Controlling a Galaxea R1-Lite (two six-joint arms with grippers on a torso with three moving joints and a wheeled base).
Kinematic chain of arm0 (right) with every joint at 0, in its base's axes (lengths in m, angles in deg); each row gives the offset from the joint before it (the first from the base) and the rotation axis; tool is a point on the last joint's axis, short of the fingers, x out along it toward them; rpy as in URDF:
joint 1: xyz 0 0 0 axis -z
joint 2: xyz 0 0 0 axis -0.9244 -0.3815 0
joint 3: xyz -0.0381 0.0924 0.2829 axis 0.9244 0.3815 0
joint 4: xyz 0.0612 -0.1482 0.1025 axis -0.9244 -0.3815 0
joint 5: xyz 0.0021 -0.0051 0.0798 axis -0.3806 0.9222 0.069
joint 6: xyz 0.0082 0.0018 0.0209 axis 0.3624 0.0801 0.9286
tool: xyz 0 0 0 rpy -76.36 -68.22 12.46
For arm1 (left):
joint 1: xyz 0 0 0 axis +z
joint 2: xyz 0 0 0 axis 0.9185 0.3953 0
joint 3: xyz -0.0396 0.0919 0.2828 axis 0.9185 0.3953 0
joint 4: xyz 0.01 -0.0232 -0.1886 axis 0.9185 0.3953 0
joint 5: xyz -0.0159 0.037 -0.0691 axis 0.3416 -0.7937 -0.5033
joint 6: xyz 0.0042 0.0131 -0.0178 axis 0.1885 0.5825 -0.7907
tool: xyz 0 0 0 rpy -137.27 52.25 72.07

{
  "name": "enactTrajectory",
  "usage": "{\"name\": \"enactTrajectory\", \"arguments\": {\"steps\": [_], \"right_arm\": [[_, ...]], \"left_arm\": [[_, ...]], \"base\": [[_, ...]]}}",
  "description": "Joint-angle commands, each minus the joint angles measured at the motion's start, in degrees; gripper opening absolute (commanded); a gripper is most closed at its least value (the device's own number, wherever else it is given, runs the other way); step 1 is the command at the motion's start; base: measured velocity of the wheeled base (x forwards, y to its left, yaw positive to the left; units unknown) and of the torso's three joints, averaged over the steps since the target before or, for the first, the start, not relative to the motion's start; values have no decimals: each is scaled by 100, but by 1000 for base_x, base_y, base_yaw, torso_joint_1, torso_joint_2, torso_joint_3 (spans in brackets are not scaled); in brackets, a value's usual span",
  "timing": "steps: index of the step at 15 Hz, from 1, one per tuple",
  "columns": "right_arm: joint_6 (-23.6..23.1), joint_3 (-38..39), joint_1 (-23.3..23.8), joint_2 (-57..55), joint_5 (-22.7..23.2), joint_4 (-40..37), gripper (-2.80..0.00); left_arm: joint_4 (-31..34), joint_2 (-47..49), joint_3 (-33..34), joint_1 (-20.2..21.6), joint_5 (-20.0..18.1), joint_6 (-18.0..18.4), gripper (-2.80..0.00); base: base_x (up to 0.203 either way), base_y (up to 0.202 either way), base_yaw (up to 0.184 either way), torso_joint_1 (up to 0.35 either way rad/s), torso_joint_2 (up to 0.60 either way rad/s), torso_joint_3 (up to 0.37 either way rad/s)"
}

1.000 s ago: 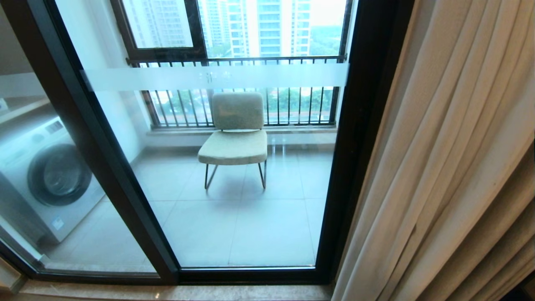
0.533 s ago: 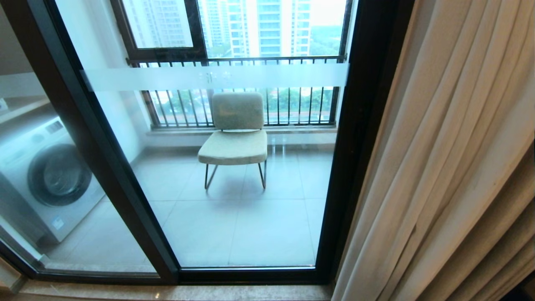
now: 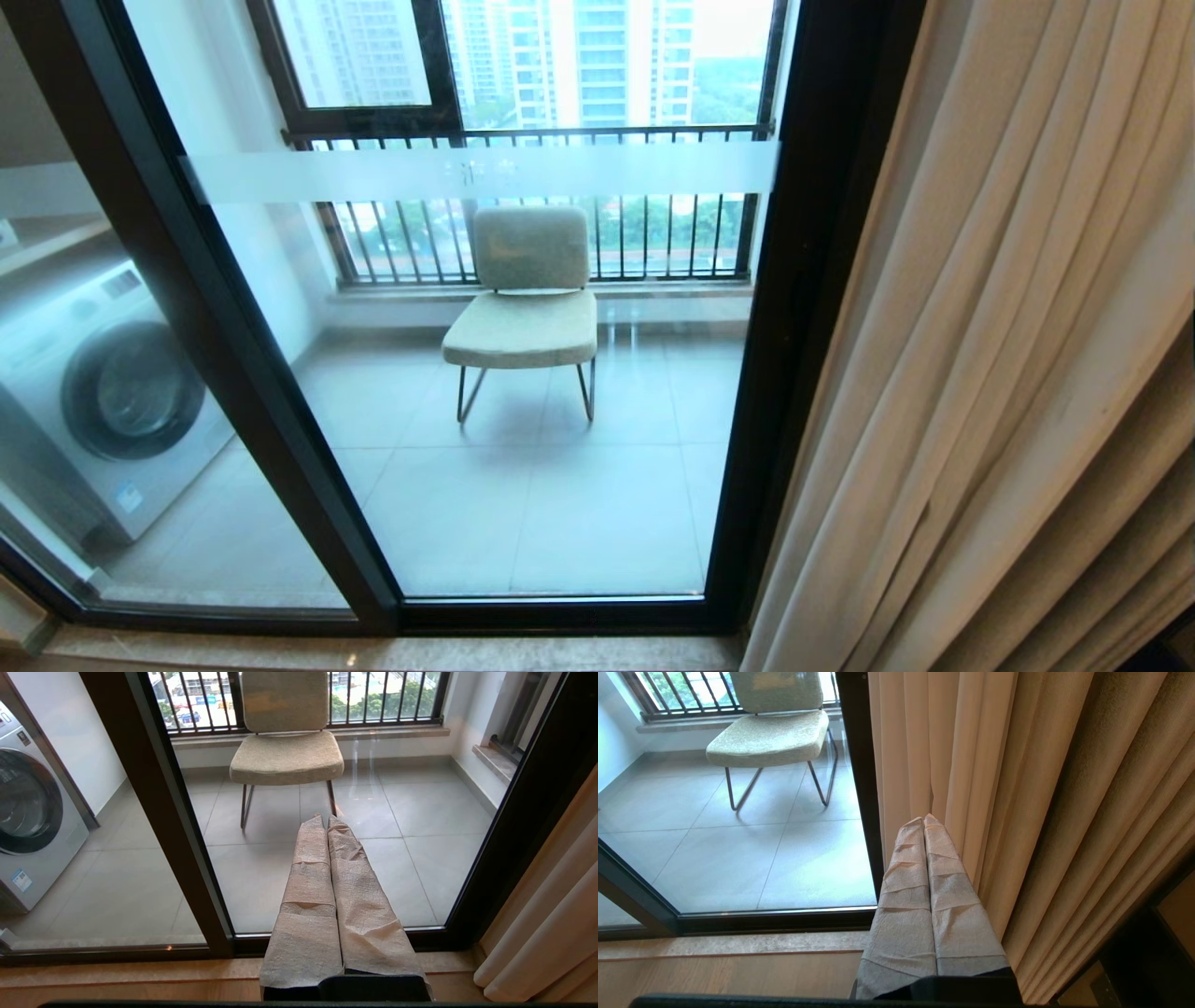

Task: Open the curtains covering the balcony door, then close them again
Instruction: Close the inner curtains on both sides

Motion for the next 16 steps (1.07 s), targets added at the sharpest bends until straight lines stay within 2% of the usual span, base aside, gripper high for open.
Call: {"name": "enactTrajectory", "arguments": {"steps": [1, 9, 12, 16], "right_arm": [[0, 1, -3, -9, 0, 0, -280], [-17, 23, 2, -6, -17, 39, -280], [-140, -30, 2, -180, -12, 410, -280], [-100, -355, 24, -1272, -9, 1271, -280]], "left_arm": [[-2, -2, 1, 9, 0, 2, -280], [-2, -2, 1, 9, 0, 2, -280], [-2, -2, 1, 8, 0, 2, -280], [-2, -2, 1, 1, 0, 2, -280]], "base": [[0, 0, 0, 0, 0, 0], [0, 0, 0, 0, 0, 0], [0, 0, 0, 0, 0, 0], [0, 0, 0, 0, 0, 0]]}}
